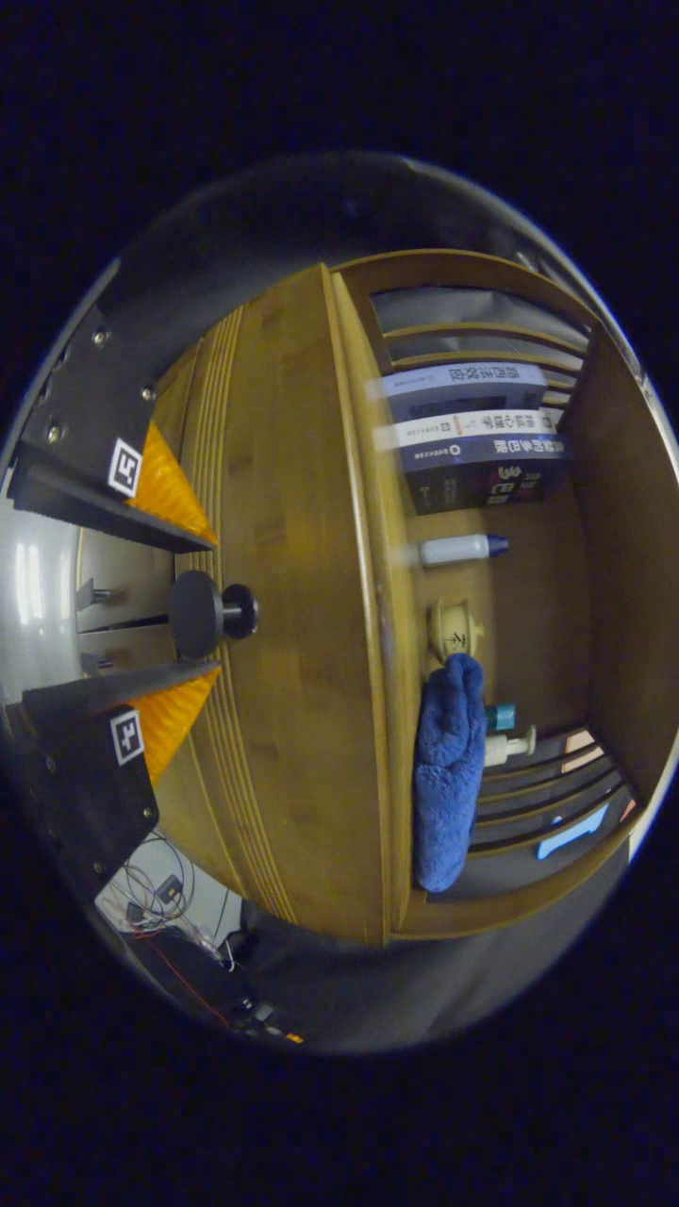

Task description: Pull open the drawer, take out the items inside it, and place them on the countertop above the cabinet.

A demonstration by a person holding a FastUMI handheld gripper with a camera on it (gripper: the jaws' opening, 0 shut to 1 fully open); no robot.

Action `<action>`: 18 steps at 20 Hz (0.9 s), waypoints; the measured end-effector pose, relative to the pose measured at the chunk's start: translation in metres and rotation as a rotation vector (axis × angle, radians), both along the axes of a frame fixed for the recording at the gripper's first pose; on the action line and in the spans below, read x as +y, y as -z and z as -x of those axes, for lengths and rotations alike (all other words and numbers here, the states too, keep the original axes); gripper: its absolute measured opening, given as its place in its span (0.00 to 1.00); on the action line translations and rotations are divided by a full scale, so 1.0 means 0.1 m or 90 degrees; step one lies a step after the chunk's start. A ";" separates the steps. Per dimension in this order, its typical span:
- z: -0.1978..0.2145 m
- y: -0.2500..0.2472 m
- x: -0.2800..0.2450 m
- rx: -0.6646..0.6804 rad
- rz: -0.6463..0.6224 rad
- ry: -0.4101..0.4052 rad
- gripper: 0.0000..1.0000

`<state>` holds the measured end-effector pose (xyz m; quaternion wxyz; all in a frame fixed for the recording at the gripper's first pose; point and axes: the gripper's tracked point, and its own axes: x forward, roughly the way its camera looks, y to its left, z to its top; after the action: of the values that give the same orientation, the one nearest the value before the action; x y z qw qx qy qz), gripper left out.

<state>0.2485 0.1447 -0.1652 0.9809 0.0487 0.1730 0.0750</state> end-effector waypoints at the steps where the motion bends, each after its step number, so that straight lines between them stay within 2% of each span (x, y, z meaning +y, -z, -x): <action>1: -0.02 -0.02 0.03 -0.007 -0.003 -0.004 0.67; 4: -0.07 -0.01 -0.05 -0.013 -0.001 0.010 0.48; 7: -0.05 -0.01 -0.05 -0.016 -0.002 0.008 0.45; 8: -0.06 -0.01 -0.05 -0.014 0.001 0.012 0.41; 11: -0.06 -0.01 -0.04 -0.010 0.011 0.017 0.41; 12: -0.06 0.00 -0.04 -0.008 0.014 0.015 0.35; 14: -0.05 -0.01 -0.04 -0.011 0.025 0.004 0.36; 16: -0.04 0.00 -0.04 -0.007 0.024 0.000 0.27; 18: -0.03 0.00 -0.05 -0.003 0.026 0.004 0.26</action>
<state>0.2515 0.1399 -0.1648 0.9823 0.0288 0.1719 0.0682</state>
